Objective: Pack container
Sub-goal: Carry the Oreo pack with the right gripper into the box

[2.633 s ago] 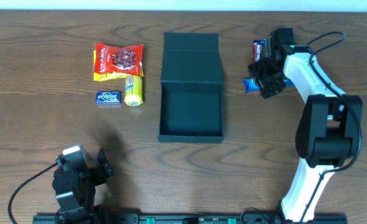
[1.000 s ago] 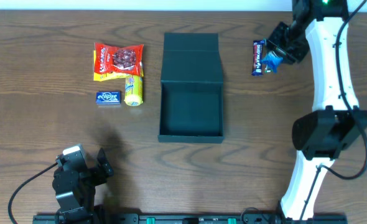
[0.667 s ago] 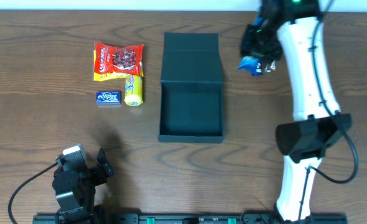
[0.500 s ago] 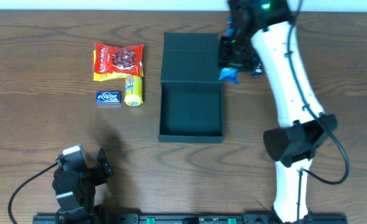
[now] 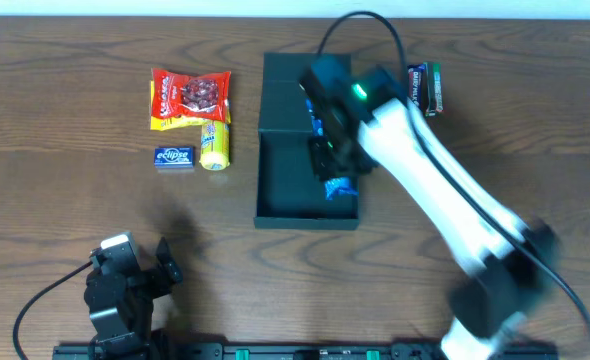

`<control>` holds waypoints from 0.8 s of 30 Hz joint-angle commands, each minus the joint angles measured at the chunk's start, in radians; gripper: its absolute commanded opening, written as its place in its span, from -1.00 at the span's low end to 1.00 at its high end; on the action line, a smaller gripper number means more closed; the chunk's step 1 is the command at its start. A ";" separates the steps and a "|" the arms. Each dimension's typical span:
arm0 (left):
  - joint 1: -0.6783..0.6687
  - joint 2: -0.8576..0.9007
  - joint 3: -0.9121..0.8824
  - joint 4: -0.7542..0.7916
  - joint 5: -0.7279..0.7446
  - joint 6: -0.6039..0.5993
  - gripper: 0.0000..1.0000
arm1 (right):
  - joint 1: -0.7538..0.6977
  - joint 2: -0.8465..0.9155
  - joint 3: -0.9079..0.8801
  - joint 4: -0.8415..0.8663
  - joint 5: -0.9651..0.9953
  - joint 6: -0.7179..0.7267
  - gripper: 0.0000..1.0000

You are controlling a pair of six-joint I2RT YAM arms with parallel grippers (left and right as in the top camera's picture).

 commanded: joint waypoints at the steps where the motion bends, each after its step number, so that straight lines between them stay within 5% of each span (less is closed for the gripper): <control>1: 0.001 -0.006 -0.005 -0.007 -0.008 0.018 0.91 | 0.008 -0.183 -0.177 0.150 -0.029 0.038 -0.97; 11: 0.002 -0.006 -0.005 -0.007 -0.008 0.018 0.91 | 0.121 -0.085 -0.359 0.483 -0.108 0.231 -0.97; 24: 0.002 -0.006 -0.005 -0.007 -0.008 0.018 0.91 | 0.144 0.087 -0.359 0.580 -0.227 0.316 -0.96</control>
